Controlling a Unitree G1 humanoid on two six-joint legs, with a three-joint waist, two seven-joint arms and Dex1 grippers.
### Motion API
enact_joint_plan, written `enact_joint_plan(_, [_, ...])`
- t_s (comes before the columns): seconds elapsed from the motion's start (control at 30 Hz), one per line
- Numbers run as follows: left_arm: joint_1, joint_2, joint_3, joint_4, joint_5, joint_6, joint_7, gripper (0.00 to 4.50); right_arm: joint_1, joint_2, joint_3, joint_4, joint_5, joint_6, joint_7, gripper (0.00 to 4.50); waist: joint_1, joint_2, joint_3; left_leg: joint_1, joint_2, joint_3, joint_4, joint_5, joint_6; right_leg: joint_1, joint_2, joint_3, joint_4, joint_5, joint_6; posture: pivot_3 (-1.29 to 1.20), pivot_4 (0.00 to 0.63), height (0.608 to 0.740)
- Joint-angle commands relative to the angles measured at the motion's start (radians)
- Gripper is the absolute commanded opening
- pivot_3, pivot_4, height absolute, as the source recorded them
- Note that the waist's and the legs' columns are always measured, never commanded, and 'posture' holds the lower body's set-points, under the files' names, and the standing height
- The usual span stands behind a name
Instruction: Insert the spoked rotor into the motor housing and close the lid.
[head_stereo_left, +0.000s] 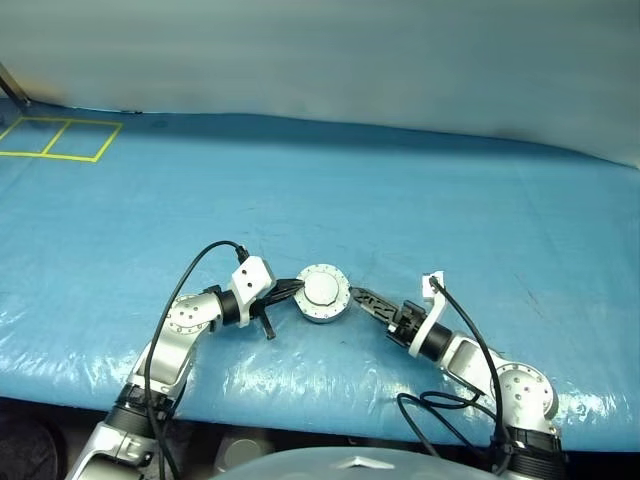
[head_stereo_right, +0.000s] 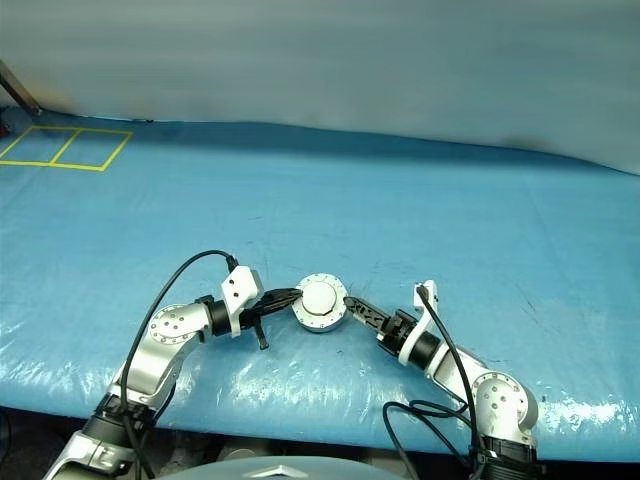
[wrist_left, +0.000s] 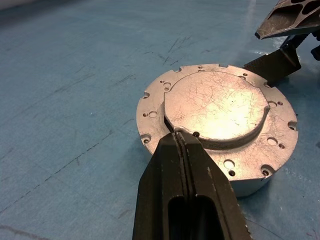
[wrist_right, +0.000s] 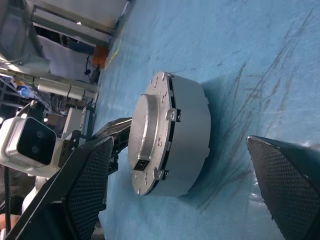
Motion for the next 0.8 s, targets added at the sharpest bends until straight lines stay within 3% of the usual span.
enact_joint_plan(0.03, [0.015, 0.005, -0.033, 0.002, 0.019, 0.021, -0.007, 0.0, 0.002, 0.028, 0.044, 0.011, 0.023, 0.005, 0.013, 4.49, 0.0, 0.0, 0.0, 0.0, 0.0, 0.0, 0.0, 0.0, 0.0, 0.0, 0.0, 0.0, 0.0, 0.0, 0.0, 0.0, 0.15, 0.74])
enact_joint_plan(0.2, [0.014, 0.006, -0.037, 0.003, 0.019, 0.024, -0.008, 0.0, -0.031, 0.074, 0.047, 0.043, 0.008, -0.061, 0.013, 4.49, 0.0, 0.0, 0.0, 0.0, 0.0, 0.0, 0.0, 0.0, 0.0, 0.0, 0.0, 0.0, 0.0, 0.0, 0.0, 0.0, 0.15, 0.74])
enact_joint_plan(0.3, [0.013, 0.003, -0.042, 0.008, 0.022, 0.023, -0.006, 0.0, -0.057, 0.098, 0.024, 0.073, 0.012, -0.106, 0.007, 3.92, 0.001, 0.0, 0.0, 0.0, 0.0, 0.0, 0.0, 0.0, 0.0, 0.0, 0.0, 0.0, 0.0, 0.0, 0.0, 0.0, 0.15, 0.74])
enact_joint_plan(0.57, [0.006, -0.004, -0.047, 0.025, 0.026, 0.017, -0.006, 0.0, -0.063, 0.134, 0.049, 0.08, 0.023, -0.123, 0.004, 1.31, 0.0, 0.001, 0.001, -0.001, 0.0, 0.0, -0.001, 0.0, 0.0, -0.002, 0.0, 0.0, 0.0, 0.0, 0.0, 0.0, 0.15, 0.74])
enact_joint_plan(0.8, [0.009, -0.016, -0.02, 0.006, -0.014, 0.009, -0.012, 0.0, -0.057, 0.166, 0.096, 0.076, -0.005, -0.118, -0.021, 1.23, -0.007, 0.001, 0.001, -0.001, 0.001, 0.0, -0.001, 0.0, 0.0, -0.002, 0.001, 0.0, 0.001, 0.0, 0.0, 0.0, 0.15, 0.74])
